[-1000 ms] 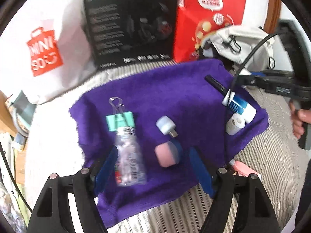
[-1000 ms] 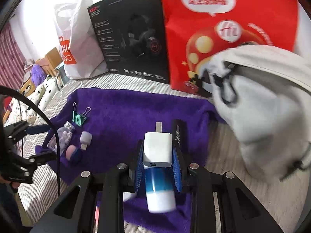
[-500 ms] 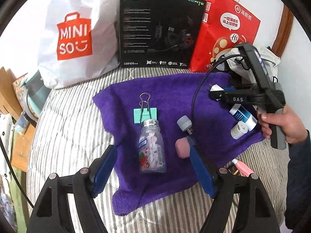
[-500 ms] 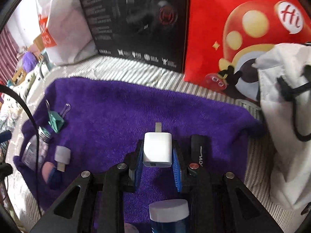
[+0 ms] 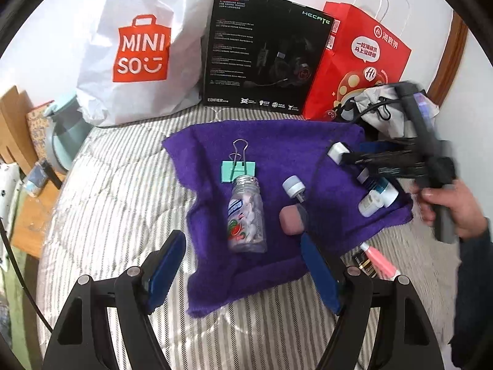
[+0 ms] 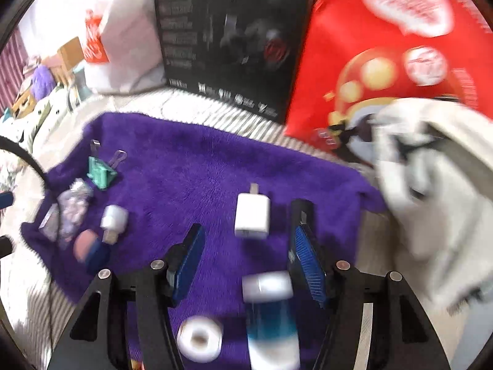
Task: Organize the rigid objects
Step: 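Open both grippers and move them back toward the remaining items on the bed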
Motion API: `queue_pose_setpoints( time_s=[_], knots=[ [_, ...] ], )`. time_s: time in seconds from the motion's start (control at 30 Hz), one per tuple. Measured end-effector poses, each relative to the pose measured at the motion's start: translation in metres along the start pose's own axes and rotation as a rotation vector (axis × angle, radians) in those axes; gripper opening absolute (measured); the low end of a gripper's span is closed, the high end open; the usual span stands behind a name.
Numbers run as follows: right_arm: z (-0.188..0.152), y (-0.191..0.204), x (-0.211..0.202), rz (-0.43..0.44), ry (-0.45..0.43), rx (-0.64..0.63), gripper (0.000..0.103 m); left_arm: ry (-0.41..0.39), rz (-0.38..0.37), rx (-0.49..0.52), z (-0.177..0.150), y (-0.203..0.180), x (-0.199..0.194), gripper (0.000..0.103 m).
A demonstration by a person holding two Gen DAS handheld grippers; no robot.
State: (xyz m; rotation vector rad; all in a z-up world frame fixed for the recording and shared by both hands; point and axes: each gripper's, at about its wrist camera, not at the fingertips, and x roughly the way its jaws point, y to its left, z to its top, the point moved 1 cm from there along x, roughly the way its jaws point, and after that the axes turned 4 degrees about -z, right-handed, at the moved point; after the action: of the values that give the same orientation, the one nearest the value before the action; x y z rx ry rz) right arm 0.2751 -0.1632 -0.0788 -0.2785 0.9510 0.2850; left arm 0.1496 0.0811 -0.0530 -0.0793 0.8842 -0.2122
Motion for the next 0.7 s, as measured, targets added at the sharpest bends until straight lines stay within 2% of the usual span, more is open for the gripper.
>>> queue_pose_setpoints(
  time_s=[0.07, 0.17, 0.3, 0.47, 0.6, 0.7],
  knots=[
    [-0.017, -0.002, -0.024, -0.019, -0.028, 0.017, 0.077, -0.006, 0.018, 0.016, -0.007, -0.004, -0.003, 0.079],
    [-0.060, -0.004, -0.060, -0.046, -0.065, 0.044, 0.085, -0.014, 0.039, 0.017, -0.020, -0.006, -0.004, 0.082],
    [-0.125, -0.008, -0.086, -0.055, -0.042, 0.112, 0.087, -0.002, 0.013, -0.023, -0.040, -0.007, 0.001, 0.082],
    [-0.186, -0.018, -0.084, -0.041, 0.008, 0.205, 0.087, 0.016, 0.017, -0.034, -0.068, -0.014, 0.012, 0.082],
    [-0.208, -0.025, -0.071, -0.024, 0.013, 0.285, 0.087, 0.002, 0.047, -0.005, -0.082, -0.022, 0.019, 0.082],
    [-0.215, -0.026, -0.070, -0.032, -0.031, 0.312, 0.087, 0.008, 0.078, 0.009, -0.090, -0.025, 0.026, 0.082]
  ],
)
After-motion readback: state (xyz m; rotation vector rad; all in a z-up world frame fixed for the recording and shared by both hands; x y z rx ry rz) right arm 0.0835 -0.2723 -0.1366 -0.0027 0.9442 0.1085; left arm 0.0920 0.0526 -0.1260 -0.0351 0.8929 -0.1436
